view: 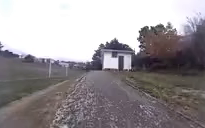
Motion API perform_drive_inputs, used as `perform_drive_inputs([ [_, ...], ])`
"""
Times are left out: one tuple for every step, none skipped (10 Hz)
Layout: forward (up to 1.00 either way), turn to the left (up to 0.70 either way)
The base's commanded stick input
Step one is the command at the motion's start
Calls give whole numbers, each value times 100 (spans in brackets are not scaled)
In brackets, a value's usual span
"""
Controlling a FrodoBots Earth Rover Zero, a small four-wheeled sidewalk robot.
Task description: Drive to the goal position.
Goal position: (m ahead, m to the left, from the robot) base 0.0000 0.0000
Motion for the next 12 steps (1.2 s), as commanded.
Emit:
perform_drive_inputs([
  [60, -7],
  [60, -6],
  [60, -6],
  [60, -6],
  [60, -6],
  [60, -5],
  [60, -5],
  [60, -4],
  [60, -3],
  [60, -3],
  [60, -2],
  [60, -1],
])
